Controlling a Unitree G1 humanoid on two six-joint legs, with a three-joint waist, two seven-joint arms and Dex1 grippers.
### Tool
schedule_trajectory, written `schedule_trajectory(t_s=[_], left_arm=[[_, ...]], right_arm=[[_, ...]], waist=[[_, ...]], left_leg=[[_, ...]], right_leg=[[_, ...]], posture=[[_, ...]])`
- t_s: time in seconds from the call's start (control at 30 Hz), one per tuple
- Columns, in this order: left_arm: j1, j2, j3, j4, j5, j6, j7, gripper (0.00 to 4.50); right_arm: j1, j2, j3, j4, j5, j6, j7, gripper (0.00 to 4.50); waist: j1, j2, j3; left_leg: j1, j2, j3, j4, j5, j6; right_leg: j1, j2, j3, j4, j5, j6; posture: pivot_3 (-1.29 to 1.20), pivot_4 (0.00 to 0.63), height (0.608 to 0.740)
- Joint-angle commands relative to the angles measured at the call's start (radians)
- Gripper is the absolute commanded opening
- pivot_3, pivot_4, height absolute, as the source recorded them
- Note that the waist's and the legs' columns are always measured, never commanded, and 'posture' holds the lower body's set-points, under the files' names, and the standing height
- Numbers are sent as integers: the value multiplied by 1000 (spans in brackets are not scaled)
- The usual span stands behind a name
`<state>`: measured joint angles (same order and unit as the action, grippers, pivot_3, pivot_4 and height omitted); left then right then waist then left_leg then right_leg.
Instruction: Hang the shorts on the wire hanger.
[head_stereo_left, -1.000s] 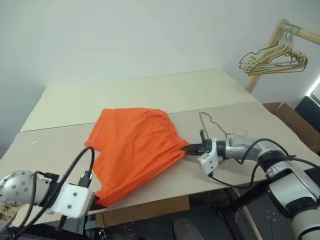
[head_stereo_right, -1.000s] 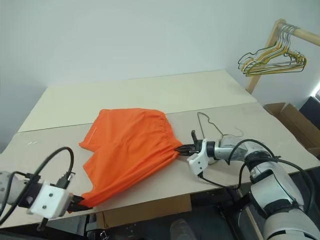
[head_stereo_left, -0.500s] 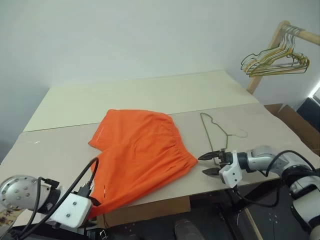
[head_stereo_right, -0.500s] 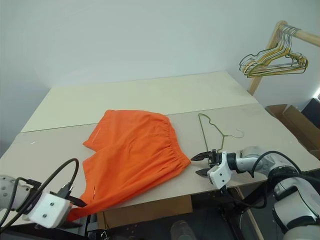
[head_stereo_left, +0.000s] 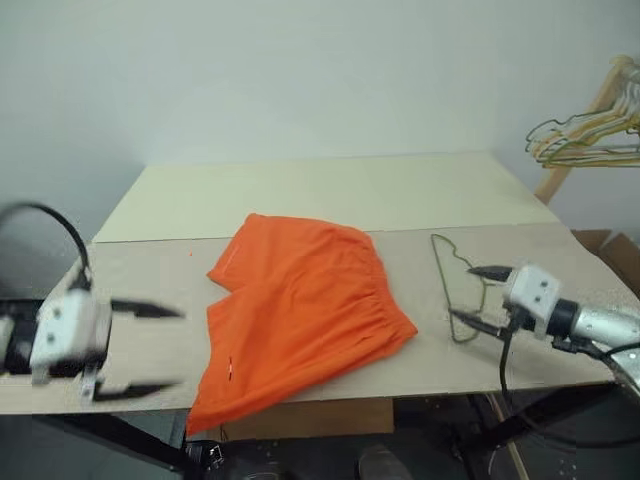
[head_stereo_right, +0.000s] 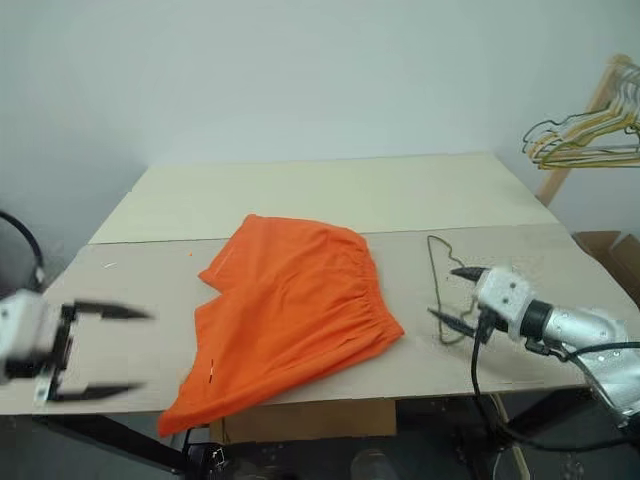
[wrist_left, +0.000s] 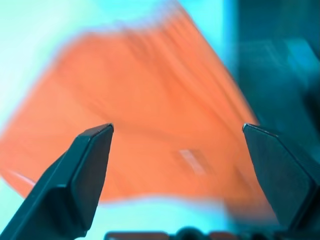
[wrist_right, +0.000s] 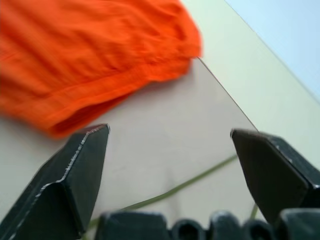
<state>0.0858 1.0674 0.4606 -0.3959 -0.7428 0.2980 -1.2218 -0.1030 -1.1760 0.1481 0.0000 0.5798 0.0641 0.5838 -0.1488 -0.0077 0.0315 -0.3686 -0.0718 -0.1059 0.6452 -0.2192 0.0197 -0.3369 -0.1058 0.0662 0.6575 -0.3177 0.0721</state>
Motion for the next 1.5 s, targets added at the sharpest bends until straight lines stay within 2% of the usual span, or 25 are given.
schedule_trajectory(t_s=[0.03,0.13,0.23,0.3,0.43,0.57,0.67,0.8,1.0,1.03,1.07,1.1,1.3,1.4,1.5], left_arm=[[-162,-43,-110,-39,-120,185,173,4490],[-284,-99,-189,-37,-146,254,231,4490],[-377,-152,-249,-29,-153,296,261,4490],[-412,-172,-273,-22,-141,301,256,4490],[-435,-203,-309,-17,-110,285,233,4490],[-431,-224,-324,-23,-94,276,221,4490],[-434,-230,-333,-18,-69,262,202,4500],[-437,-234,-327,-17,-62,264,190,4500],[-423,-233,-316,-30,-56,259,178,4500],[-425,-234,-317,-29,-54,258,178,4500],[-430,-235,-319,-25,-52,258,177,4500],[-435,-237,-321,-22,-50,259,178,4500],[-489,-260,-343,20,-15,247,176,4500],[-549,-289,-362,71,24,221,184,4500],[-622,-312,-374,137,63,207,192,4500]], right_arm=[[-75,18,-39,-98,52,387,-90,4500],[-187,71,-8,-104,49,697,-150,4500],[-259,120,34,-76,-20,878,-180,4500],[-279,140,37,-62,-43,964,-188,4500],[-284,186,-18,-42,-55,1122,-216,4500],[-282,260,-70,16,-57,1197,-215,4500],[-321,330,-118,117,-79,1227,-236,3927],[-362,379,-175,191,-107,1265,-248,2537],[-370,408,-206,171,-150,1293,-258,287],[-370,407,-205,159,-157,1288,-257,23],[-369,405,-202,143,-170,1272,-259,23],[-365,403,-196,127,-186,1246,-262,23],[-307,312,-101,20,-419,733,-237,23],[-295,217,-23,12,-634,183,-244,23],[-325,96,87,118,-887,-312,-283,23]], waist=[[9,1,0],[5,1,-1],[-4,0,-2],[-8,0,-2],[-11,1,-3],[-11,-1,-3],[-20,-6,-8],[-32,-12,-11],[-33,-12,-12],[-33,-12,-12],[-33,-12,-12],[-33,-12,-12],[-35,-5,-9],[-36,-2,-8],[-52,1,-6]], left_leg=[[-1,0,0,0,0,0],[-6,-1,2,1,0,0],[-13,-1,4,3,0,0],[-20,-1,4,6,0,0],[-21,-2,5,6,0,0],[-20,-2,5,8,0,0],[-19,-1,5,8,0,0],[-19,-1,4,8,0,0],[-19,0,4,8,0,0],[-19,0,4,8,0,0],[-19,0,4,8,0,0],[-19,0,4,8,0,0],[-21,-2,5,8,0,-1],[-21,-2,5,8,0,-1],[-20,-3,5,8,0,-1]], right_leg=[[-1,0,0,0,1,0],[-2,-1,2,1,1,0],[-9,-1,3,3,2,0],[-17,0,4,6,2,0],[-17,-1,4,6,2,0],[-15,1,3,6,2,0],[-14,3,3,6,3,0],[-14,4,3,5,3,-1],[-15,4,3,5,3,-1],[-15,5,3,5,3,-1],[-15,5,3,5,3,-1],[-15,5,3,5,3,-1],[-16,2,4,5,3,0],[-17,2,4,5,3,0],[-16,1,3,5,3,1]], posture=[[-196,0,740],[-196,0,740],[-210,0,740],[-205,0,740],[-205,0,740],[-218,0,740],[-226,0,740],[-222,0,740],[-221,0,740],[-221,0,740],[-222,0,740],[-222,0,740],[-236,0,740],[-252,0,740],[-257,0,740]])
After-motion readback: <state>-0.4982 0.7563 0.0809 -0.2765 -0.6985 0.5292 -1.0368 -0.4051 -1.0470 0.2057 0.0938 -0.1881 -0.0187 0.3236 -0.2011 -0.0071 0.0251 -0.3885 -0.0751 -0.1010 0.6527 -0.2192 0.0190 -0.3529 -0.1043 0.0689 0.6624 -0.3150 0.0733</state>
